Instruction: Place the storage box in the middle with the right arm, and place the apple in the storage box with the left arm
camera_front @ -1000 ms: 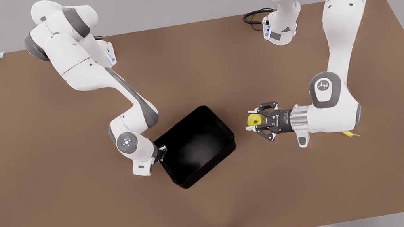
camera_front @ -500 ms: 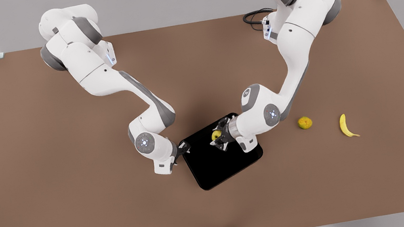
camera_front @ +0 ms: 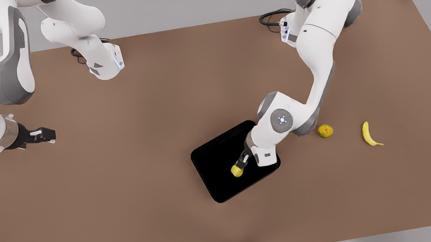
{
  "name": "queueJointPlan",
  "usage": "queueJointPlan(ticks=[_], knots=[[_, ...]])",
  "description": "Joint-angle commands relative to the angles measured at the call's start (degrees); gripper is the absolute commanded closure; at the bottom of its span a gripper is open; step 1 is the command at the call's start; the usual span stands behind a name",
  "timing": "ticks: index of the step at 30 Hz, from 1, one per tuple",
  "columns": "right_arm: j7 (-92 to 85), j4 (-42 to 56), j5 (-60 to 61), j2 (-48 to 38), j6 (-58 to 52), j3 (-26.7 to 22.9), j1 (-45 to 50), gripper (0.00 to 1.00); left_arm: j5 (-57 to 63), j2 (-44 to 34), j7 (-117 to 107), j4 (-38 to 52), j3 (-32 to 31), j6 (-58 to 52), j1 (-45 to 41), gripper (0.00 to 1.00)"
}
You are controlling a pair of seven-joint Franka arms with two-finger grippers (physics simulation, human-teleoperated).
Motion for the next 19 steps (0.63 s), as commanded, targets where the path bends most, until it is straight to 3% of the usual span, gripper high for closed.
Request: queueJointPlan(ticks=[1, 4, 6, 9, 10, 13, 19], knots=[[0.00, -0.08, 0.00, 0.08, -0.07, 0.00, -0.02, 0.00, 3.24, -1.83, 5.69, -0.09, 0.13, -3.67, 0.10, 0.00], [0.00, 0.01, 0.00, 0.08, -0.42, 0.00, -0.02, 0.00, 2.81, -14.75, 33.02, -3.42, 5.41, -14.58, 2.55, 0.00], [-0.09, 0.01, 0.00, 0.08, -0.42, 0.00, -0.28, 0.00, -2.20, -27.40, 55.34, -11.86, 5.93, -19.24, 13.36, 0.00], [-0.18, 0.10, 0.00, 0.08, -0.77, 0.00, -0.64, 0.00, -6.78, -39.10, 67.49, -14.59, 18.40, -25.83, 12.94, 0.00], [-0.18, 0.10, 0.09, 0.17, -0.77, 0.00, -0.64, 0.00, -6.86, -37.53, 67.23, -12.49, 27.72, -25.04, 3.53, 0.00], [-0.18, 0.10, 0.09, 0.17, -0.77, 0.00, -0.64, 0.00, -6.68, -30.67, 68.02, -9.32, 25.45, -27.24, 3.53, 0.00], [-0.18, 0.01, 0.00, 0.26, -0.77, 0.00, -0.64, 0.00, -6.95, -29.26, 68.02, -7.91, 25.10, -26.36, 3.17, 0.00]])
